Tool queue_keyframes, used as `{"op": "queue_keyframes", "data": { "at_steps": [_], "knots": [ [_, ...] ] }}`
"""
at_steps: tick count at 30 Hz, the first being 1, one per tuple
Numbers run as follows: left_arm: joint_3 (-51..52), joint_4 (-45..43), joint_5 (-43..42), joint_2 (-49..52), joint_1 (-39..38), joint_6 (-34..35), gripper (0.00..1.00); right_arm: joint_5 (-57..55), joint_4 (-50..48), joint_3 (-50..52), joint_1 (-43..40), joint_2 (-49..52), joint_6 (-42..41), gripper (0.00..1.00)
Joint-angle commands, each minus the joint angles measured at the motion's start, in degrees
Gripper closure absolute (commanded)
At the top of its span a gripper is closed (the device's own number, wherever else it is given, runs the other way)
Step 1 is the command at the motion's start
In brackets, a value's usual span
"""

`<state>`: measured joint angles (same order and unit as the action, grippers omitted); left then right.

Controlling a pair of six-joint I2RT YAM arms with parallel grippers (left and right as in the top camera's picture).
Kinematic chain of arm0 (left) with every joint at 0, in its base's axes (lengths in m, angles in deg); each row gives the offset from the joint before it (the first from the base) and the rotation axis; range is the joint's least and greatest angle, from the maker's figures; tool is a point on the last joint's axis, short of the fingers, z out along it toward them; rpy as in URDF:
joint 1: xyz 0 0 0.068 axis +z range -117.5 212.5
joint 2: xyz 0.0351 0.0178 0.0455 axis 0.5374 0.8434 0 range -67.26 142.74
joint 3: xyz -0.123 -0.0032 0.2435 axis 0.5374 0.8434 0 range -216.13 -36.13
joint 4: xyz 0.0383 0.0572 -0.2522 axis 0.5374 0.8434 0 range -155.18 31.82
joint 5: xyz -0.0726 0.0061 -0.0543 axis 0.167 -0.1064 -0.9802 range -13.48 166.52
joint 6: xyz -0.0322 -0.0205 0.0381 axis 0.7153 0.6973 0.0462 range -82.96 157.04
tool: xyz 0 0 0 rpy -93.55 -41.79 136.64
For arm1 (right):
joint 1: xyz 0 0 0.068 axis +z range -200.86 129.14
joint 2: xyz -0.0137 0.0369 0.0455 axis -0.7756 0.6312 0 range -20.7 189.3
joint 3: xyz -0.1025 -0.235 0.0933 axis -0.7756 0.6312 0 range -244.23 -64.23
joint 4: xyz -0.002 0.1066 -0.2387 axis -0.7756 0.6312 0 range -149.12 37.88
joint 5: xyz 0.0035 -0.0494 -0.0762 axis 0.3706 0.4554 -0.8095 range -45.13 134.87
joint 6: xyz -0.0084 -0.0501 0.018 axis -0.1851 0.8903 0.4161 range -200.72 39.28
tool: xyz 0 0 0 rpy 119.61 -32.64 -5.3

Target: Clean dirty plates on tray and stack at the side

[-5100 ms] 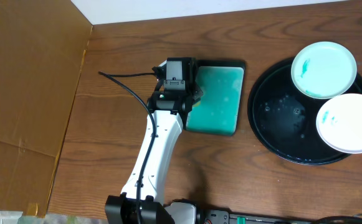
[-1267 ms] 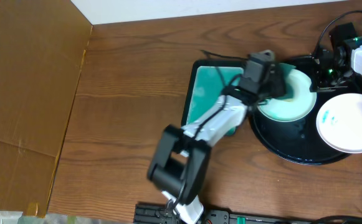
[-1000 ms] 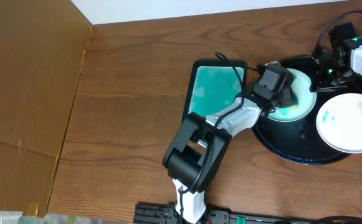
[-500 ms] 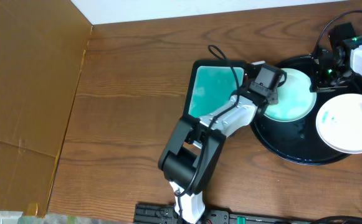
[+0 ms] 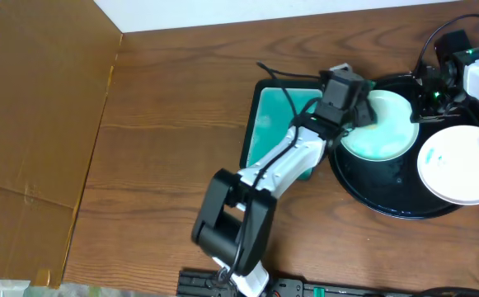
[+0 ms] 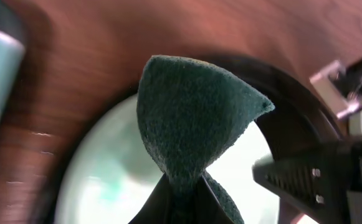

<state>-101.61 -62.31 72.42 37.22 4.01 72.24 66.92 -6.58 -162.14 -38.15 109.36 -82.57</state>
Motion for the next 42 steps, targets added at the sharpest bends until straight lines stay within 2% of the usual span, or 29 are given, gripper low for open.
{"op": "queue_keyframes", "data": {
  "at_steps": [1, 6, 9, 12, 15, 20, 27, 34, 37, 42],
  "knots": [
    [0.33, -2.64, -3.39, 4.70, -0.85, 3.58, 0.93, -2.73, 0.87, 0.26, 0.42, 1.11, 1.75, 0.99],
    [0.33, -4.61, -2.49, 8.61, -0.22, 5.31, 0.93, -3.48, 0.81, 0.26, 0.48, 1.11, 1.73, 0.99],
    [0.37, -2.64, 4.70, 8.98, 0.55, -1.62, 0.92, -4.81, 0.85, 0.26, 0.46, 1.11, 1.70, 0.99],
    [0.37, 0.39, 15.39, 8.98, 1.20, -7.08, 0.92, -4.85, 0.90, 0.26, 0.39, 1.11, 1.73, 0.99],
    [0.35, 1.81, 20.33, 8.92, 2.16, -11.50, 0.93, -4.85, 0.90, 0.26, 0.48, 1.11, 1.73, 0.99],
    [0.31, 1.79, 20.79, 6.10, 3.45, -13.79, 0.93, -4.87, 1.09, 0.26, 0.52, 1.11, 1.70, 0.99],
    [0.31, 1.86, 20.65, -5.25, 3.67, -13.70, 0.93, -2.82, 1.09, 0.26, 0.52, 1.09, 1.73, 0.99],
    [0.31, 6.16, 20.72, -14.01, 3.78, -13.53, 0.93, -1.46, 0.33, 0.17, 0.52, -0.46, 2.25, 0.99],
    [0.31, 8.63, 20.72, -16.00, 5.09, -13.53, 0.93, -5.07, 0.26, 0.17, 0.79, -3.39, 2.36, 0.99],
    [0.31, 12.90, 20.72, -16.61, 10.64, -13.51, 0.93, -19.52, 0.66, 0.17, 3.45, -11.21, 4.44, 0.99]
  ]
}}
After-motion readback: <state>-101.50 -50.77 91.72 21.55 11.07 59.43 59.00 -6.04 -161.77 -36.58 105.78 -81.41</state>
